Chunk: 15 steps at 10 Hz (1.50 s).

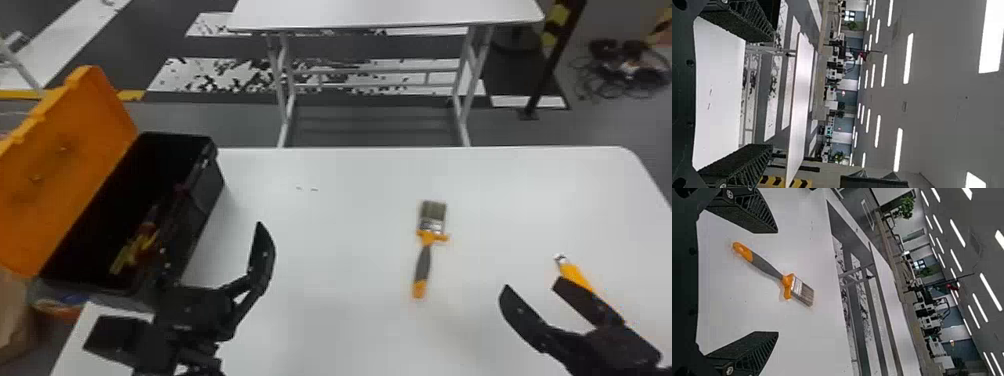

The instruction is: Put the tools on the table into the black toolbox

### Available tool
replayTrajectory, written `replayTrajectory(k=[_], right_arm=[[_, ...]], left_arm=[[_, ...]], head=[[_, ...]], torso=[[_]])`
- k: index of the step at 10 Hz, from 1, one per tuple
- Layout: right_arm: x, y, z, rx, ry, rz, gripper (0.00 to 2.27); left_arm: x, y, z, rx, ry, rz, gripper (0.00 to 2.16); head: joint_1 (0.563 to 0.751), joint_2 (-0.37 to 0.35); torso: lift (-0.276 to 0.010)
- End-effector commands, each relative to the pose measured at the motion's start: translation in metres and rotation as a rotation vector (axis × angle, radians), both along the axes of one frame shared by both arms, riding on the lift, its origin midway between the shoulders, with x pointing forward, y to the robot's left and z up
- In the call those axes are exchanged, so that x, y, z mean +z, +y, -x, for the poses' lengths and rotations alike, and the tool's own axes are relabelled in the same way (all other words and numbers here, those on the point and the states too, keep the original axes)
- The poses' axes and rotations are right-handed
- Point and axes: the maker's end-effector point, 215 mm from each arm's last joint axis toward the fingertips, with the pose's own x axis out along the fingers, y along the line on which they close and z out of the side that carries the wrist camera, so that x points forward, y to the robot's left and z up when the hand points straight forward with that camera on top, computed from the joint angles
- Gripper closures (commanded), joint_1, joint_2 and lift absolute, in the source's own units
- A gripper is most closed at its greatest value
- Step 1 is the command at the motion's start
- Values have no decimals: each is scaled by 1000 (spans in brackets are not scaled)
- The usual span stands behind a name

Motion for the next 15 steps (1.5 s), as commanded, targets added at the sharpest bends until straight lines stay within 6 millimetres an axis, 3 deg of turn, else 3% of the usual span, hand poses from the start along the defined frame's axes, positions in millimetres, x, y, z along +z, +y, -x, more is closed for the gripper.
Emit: replayTrajectory(k=[1,7,12,15], right_arm=[[-3,-31,-4,-32,35,16,97],[-10,-100,-15,-22,132,79,97],[8,-170,-21,-26,181,110,110],[2,-196,-15,-20,231,212,120]], left_arm=[[-7,-17,10,-20,-13,-3,29],[-51,-58,44,-72,83,-15,29],[-64,-72,51,-104,116,-21,36],[-72,-78,48,-126,138,-28,36]], head=[[695,4],[695,-214],[695,-350],[695,-350]], torso=[[-75],[-75],[-75],[-75]])
